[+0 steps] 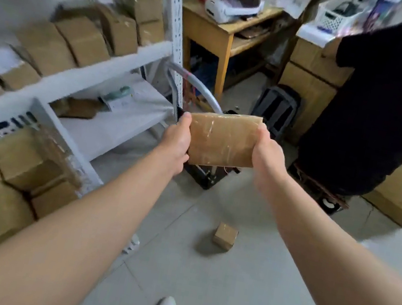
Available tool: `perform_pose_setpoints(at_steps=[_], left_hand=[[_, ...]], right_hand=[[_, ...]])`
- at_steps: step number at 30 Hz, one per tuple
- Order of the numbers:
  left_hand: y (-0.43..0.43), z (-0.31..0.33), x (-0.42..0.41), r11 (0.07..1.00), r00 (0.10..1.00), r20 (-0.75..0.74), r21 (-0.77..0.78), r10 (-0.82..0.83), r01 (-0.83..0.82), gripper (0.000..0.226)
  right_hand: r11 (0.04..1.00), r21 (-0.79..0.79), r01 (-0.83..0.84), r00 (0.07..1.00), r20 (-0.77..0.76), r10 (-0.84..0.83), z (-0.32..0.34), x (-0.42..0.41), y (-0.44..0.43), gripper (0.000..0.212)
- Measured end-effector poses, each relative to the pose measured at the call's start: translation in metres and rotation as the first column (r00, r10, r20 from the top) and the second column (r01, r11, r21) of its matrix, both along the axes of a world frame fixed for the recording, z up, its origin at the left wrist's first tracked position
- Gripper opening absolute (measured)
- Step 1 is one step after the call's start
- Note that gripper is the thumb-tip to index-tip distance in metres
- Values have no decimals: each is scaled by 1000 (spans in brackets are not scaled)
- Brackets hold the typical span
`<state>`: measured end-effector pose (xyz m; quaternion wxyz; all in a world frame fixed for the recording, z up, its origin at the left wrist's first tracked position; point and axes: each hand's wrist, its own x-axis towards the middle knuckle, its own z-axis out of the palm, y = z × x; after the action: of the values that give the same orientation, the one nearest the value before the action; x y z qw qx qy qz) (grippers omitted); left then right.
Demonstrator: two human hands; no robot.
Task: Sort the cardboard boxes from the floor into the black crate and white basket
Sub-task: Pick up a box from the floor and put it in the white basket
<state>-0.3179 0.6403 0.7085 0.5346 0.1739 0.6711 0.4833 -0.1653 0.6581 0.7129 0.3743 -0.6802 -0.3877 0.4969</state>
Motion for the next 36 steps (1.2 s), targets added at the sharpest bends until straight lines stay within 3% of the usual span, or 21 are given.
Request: perform_pose_setpoints(at_steps=[6,12,17,22,28,33,36], left_hand=[[-74,75,-47,964,973,-11,138,231,-227,48],[-143,96,-81,867,877,-6,154,480,-473,40],[-195,88,-114,767,771,-36,150,635,-624,38],[-235,77,-155,668,674,40,105,738,-737,38],[-256,60,-214,638,643,71,84,762,-765,16],[-259,39,-259,679,677,97,16,730,-734,7],[-260,27,-279,708,703,105,-18,703,-706,9]], right_hand=[[979,107,-175,975,-122,187,62,-57,-33,35],[930,127,-345,919,-154,362,86,-105,-70,45],[866,14,-500,843,-222,491,92,-146,-98,81],[795,-26,-606,762,-305,571,89,-199,-117,45],[709,-85,-700,708,-217,672,67,-265,-126,62],[693,-82,-716,697,-42,715,51,-310,-125,27],[665,-65,-744,661,76,747,41,-331,-123,24]])
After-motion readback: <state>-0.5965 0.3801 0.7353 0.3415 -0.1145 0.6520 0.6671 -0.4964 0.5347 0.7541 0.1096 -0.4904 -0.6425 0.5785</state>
